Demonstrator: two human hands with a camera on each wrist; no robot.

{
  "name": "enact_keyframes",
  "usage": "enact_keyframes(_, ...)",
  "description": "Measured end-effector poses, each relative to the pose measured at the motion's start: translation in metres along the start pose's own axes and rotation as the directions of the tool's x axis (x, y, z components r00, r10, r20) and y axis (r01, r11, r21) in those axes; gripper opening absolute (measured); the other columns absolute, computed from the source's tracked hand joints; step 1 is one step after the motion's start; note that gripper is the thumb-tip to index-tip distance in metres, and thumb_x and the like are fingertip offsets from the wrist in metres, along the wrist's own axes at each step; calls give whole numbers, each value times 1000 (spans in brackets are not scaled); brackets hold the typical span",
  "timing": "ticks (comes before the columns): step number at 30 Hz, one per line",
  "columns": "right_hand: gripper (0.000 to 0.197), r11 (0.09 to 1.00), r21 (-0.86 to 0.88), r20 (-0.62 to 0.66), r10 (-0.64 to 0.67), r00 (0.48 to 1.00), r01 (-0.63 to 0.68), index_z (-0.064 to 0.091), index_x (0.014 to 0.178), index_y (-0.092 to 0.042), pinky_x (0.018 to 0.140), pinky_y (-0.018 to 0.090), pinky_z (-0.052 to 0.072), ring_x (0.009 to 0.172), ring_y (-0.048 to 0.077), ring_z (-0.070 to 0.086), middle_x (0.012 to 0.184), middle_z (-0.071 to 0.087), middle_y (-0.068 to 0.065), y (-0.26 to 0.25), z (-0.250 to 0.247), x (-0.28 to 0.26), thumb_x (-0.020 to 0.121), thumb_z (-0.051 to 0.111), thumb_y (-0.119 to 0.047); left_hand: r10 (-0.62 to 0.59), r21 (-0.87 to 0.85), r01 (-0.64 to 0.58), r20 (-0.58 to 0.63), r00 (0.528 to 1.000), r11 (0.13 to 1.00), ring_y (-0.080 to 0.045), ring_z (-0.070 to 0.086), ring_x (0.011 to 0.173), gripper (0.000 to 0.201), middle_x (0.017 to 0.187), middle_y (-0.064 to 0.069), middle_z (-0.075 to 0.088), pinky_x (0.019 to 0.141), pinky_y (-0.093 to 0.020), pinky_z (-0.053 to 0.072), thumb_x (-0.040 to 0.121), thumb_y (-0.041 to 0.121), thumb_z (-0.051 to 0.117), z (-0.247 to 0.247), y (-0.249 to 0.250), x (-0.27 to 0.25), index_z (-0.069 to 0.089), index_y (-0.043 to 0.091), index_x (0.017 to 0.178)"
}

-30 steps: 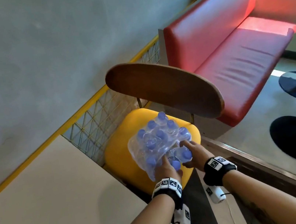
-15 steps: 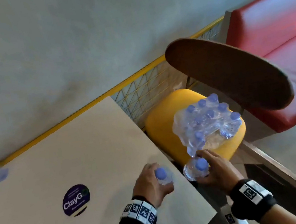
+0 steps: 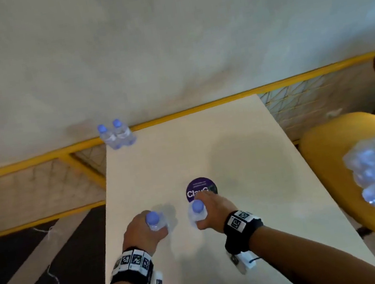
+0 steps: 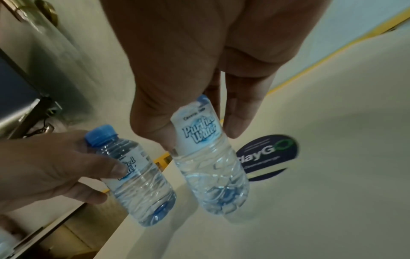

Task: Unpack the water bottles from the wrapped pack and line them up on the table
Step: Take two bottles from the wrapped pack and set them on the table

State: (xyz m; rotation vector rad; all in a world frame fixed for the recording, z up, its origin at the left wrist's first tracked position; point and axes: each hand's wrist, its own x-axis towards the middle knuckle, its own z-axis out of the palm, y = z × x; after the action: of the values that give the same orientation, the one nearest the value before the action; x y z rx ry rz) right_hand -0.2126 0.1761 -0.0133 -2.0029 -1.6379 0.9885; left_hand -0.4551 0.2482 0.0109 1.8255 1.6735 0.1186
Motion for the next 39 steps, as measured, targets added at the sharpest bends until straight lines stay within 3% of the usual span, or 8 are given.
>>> enact_keyframes(7, 57, 996, -85, 23, 12, 1000, -10, 48, 112, -24, 79, 41, 55, 93, 24, 62, 110, 55, -4, -65, 51, 61, 66, 80, -37, -9, -9, 10, 27, 1000, 1000, -20, 68, 98, 47, 106, 8, 70, 91, -33, 54, 67, 38, 89, -28, -53, 43, 68, 31, 108)
enact_keyframes(15, 57, 997, -77, 1, 18, 1000, -18, 51, 108, -28, 76, 33, 51, 88, 18, 60, 105, 54, -8, -85, 77, 94, 63, 84, -35, 47, 41, -51, 106, 993, 998, -11, 66, 76, 25, 83, 12, 68, 72, -27, 52, 71, 46, 78, -31, -59, 80, 64, 30, 85)
enact_keyframes(24, 59, 995, -104, -14, 10, 1000, -12, 48, 112, -29, 79, 38, 53, 95, 22, 62, 108, 54, -7, -89, 77, 98, 64, 81, -39, 104, 96, -119, 144, 984, 988, -20, 69, 86, 24, 92, 7, 71, 81, -31, 54, 82, 45, 76, -40, -53, 92, 63, 27, 92)
enact_keyframes(26, 69, 995, -98, -7, 15, 1000, -16, 46, 124, -26, 85, 39, 52, 105, 25, 62, 118, 54, -4, -88, 76, 95, 66, 83, -36, 79, 77, -91, 157, 985, 993, -25, 69, 100, 44, 114, 0, 73, 93, -39, 57, 77, 49, 80, -43, -55, 90, 63, 26, 110)
enact_keyframes(28, 90, 995, -91, 16, 36, 999, -34, 36, 141, -21, 94, 41, 51, 117, 26, 58, 134, 49, 0, -85, 71, 88, 67, 85, -37, 39, 25, -42, 121, 992, 999, -29, 57, 132, 98, 150, -4, 55, 109, -47, 50, 67, 54, 89, -46, -60, 82, 43, 25, 149)
enact_keyframes(30, 99, 997, -43, -2, 59, 998, -59, 29, 147, -20, 98, 42, 51, 119, 24, 57, 140, 44, 1, -73, 62, 75, 68, 86, -39, 89, -6, -89, -40, 995, 996, -27, 42, 144, 116, 158, -3, 39, 113, -48, 45, 65, 55, 92, -48, -57, 61, 28, 29, 159)
enact_keyframes(34, 68, 997, 62, -97, 62, 993, -56, 53, 132, -19, 84, 24, 53, 100, 13, 63, 126, 53, -4, -27, 28, 29, 74, 83, -38, 351, 0, -365, -271, 896, 931, -18, 55, 110, 52, 113, 9, 57, 88, -37, 52, 75, 51, 81, -40, -12, 7, 62, 26, 116)
enact_keyframes(39, 16, 962, 213, -246, 224, 943, -173, 68, 91, -27, 69, 26, 57, 72, 4, 70, 88, 72, -8, 67, -34, -60, 81, 77, -18, 638, -177, -625, 16, 770, 760, -7, 63, 79, 13, 83, 11, 65, 75, -38, 56, 85, 38, 64, 33, 79, -38, 67, 27, 89)
